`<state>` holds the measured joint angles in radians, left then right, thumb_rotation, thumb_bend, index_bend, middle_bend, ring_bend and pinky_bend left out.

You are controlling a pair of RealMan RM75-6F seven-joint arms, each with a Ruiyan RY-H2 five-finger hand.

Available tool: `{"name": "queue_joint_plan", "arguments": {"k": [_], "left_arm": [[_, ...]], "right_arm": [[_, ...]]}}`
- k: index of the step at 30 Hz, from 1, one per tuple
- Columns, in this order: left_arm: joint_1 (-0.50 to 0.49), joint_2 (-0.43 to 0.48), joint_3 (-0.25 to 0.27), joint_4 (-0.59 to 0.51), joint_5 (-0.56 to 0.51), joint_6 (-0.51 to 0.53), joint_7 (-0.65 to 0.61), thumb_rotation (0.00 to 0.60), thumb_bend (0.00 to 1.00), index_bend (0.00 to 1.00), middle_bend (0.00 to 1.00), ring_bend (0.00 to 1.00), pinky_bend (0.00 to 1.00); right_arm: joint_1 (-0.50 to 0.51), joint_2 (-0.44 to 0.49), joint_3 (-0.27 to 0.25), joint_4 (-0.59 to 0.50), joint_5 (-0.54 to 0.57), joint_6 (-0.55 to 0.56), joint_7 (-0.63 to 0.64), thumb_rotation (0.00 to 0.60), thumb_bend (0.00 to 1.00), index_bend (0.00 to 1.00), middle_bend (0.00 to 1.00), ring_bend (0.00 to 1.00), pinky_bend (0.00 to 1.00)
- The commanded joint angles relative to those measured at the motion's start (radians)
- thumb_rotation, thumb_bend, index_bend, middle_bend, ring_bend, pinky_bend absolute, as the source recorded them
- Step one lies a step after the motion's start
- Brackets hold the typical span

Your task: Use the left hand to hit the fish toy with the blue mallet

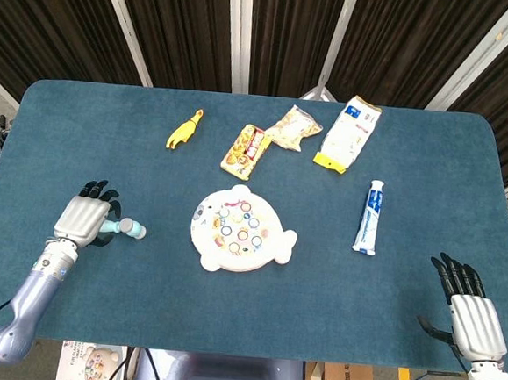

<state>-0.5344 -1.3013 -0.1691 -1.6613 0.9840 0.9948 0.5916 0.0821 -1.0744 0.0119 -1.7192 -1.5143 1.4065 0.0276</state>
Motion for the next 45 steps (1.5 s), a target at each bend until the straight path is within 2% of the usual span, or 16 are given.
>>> {"name": "queue_joint_plan", "arguments": {"k": [1,18,45], "left_arm": [[-0.014,-0.015,0.009,0.030,-0.003,0.003,0.017,0.600,0.38,0.46,0.19,0.00,0.00],[-0.051,-0.097,0.030,0.105,-0.034,0.002,0.005,0.600,0.42,0.49,0.19,0.00,0.00],[-0.080,-0.124,0.057,0.120,-0.087,0.016,0.002,0.600,0.50,0.50,0.20,0.00,0.00]], "right_arm": [[0.000,0.001,0.000,0.000,0.002,-0.001,0.001,0.600,0.23,0.00,0.00,0.00,0.00],[0.000,0.002,0.000,-0.001,0.005,-0.004,0.006,0.600,0.23,0.00,0.00,0.00,0.00],[0.001,0.002,-0.001,0.001,0.001,-0.005,0.008,0.600,0.23,0.00,0.00,0.00,0.00]]}}
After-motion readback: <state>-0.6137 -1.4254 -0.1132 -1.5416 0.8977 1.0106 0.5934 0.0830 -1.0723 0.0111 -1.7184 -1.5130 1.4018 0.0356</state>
